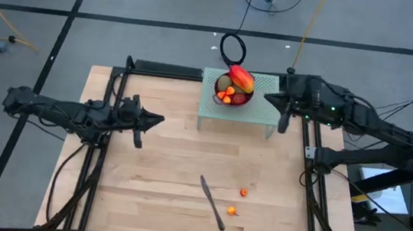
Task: Pick & Place Fruit
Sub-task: Put the orange pear into the violet strainer bowl on the shelf
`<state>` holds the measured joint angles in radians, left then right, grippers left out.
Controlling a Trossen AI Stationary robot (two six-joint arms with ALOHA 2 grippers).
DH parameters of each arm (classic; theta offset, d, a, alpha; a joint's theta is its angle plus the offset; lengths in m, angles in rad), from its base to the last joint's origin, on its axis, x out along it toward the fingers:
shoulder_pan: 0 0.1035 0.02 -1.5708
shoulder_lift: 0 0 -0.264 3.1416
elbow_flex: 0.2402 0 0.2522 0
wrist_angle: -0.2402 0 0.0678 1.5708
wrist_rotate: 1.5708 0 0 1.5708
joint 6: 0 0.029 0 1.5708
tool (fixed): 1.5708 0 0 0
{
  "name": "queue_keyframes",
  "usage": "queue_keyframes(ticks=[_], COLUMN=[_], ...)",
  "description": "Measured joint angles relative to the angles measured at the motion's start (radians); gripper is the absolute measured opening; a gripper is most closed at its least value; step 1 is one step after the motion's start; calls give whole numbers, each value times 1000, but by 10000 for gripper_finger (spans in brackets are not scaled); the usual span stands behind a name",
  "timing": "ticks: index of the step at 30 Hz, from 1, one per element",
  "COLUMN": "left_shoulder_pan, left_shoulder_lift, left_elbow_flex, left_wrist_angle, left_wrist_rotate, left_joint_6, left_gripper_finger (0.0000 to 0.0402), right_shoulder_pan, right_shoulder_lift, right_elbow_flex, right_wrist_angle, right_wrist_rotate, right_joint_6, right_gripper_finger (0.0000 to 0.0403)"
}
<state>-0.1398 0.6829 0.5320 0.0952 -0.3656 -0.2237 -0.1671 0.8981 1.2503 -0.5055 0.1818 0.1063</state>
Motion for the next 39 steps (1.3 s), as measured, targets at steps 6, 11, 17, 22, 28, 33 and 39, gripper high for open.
queue_keyframes(ticks=[6,11,17,22,28,33,39], left_shoulder_pan=[-21,-64,-128,-175,-202,-209,-209], left_shoulder_lift=[100,164,233,262,262,261,261], left_elbow_flex=[0,0,0,0,0,0,0], left_wrist_angle=[103,219,304,325,326,326,326], left_wrist_rotate=[24,24,-6,-75,-99,-107,-108], left_joint_6=[5,10,41,81,90,88,87], left_gripper_finger=[21,21,21,21,21,21,21], right_shoulder_pan=[43,82,159,230,316,405,525], right_shoulder_lift=[-67,-111,-161,-195,-213,-192,-128], right_elbow_flex=[0,-1,-81,-200,-337,-442,-519], right_wrist_angle=[-56,-157,-151,-80,47,181,282], right_wrist_rotate=[-9,-100,-215,-236,-263,-359,-421], right_joint_6=[22,57,117,148,200,268,358], right_gripper_finger=[1,1,1,0,0,0,0])
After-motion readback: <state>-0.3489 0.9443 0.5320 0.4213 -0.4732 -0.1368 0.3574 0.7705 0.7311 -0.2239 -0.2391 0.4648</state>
